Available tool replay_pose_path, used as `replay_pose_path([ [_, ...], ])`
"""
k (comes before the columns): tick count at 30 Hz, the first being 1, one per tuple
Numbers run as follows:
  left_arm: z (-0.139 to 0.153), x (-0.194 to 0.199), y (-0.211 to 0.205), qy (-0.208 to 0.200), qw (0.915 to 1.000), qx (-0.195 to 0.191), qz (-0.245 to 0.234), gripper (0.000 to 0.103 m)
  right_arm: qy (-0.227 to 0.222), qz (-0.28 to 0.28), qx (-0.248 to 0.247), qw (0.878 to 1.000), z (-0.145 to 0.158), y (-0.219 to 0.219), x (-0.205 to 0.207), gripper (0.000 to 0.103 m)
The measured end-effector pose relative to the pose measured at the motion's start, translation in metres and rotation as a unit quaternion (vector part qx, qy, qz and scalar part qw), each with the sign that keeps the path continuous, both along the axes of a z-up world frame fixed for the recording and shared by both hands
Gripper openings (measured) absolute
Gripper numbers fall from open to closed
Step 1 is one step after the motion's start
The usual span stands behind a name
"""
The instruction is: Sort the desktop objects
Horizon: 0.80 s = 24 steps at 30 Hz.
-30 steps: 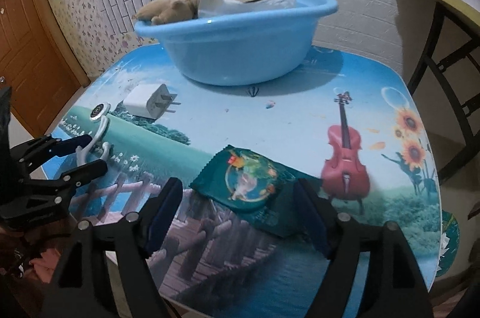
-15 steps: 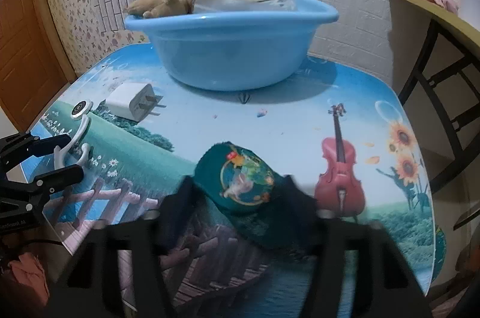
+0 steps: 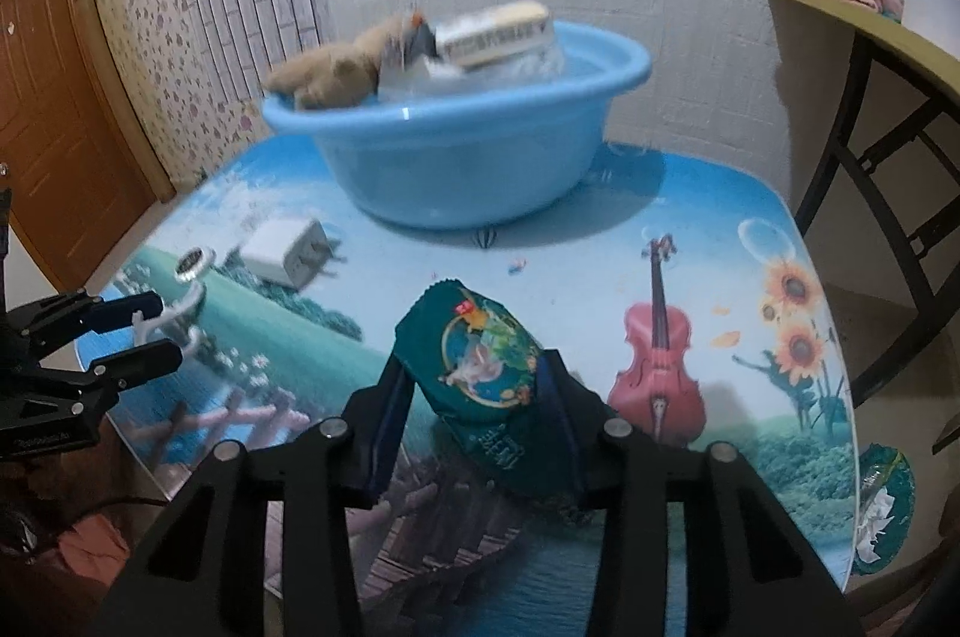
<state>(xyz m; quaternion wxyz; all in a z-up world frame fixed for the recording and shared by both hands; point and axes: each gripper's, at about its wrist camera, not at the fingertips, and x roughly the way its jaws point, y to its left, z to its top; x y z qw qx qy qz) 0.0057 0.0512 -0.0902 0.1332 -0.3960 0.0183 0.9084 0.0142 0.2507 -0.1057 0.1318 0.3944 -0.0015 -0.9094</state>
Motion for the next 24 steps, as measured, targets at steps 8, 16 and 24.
replay_pose_path([
  [8,0.035,-0.001,0.003,0.039,0.9992,0.007,-0.007,0.054,0.035,0.008,-0.023,0.999,0.034,-0.001,0.005,0.04],
  [16,0.057,-0.001,0.005,0.062,0.998,0.007,-0.011,0.054,0.048,0.015,-0.031,0.998,0.047,0.0,0.003,0.016],
  [24,0.053,-0.006,0.008,0.055,0.9984,0.004,-0.012,0.054,0.018,0.014,-0.029,0.999,0.03,0.002,-0.005,0.029],
])
